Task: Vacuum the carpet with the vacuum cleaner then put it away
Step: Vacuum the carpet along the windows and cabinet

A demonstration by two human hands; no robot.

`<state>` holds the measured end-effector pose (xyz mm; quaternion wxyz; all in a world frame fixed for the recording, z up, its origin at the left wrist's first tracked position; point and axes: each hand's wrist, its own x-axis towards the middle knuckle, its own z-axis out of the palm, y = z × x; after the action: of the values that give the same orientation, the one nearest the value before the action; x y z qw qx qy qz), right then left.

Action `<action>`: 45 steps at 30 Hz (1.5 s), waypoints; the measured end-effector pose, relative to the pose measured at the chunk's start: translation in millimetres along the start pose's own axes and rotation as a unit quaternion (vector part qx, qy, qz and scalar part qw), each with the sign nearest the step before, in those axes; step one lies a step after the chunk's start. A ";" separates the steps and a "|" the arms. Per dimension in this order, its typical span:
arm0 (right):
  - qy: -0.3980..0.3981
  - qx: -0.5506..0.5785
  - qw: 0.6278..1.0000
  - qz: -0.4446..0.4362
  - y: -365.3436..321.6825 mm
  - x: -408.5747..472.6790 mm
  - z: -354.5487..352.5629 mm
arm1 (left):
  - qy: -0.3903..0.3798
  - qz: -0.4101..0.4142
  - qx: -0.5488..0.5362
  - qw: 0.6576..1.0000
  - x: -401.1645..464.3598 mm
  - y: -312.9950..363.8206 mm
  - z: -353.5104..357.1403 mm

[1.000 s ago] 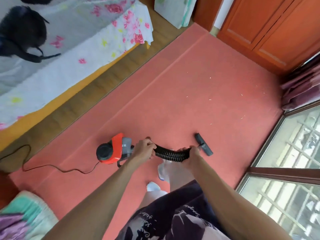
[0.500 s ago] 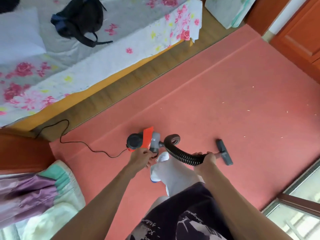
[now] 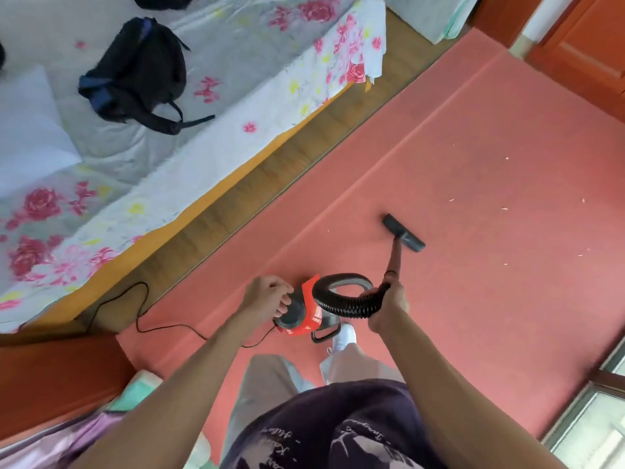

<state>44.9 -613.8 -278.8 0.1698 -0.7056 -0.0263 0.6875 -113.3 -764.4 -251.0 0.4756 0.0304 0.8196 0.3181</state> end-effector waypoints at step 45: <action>0.093 0.380 0.914 -0.110 -39.4 -70.5 338.2 | -0.343 0.245 0.390 0.819 281.4 379.0 -135.7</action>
<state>-282.3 -527.0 -199.2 0.5013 -0.6413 0.1758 0.5537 -471.1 -430.4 -209.5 0.5806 0.5200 0.6247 0.0471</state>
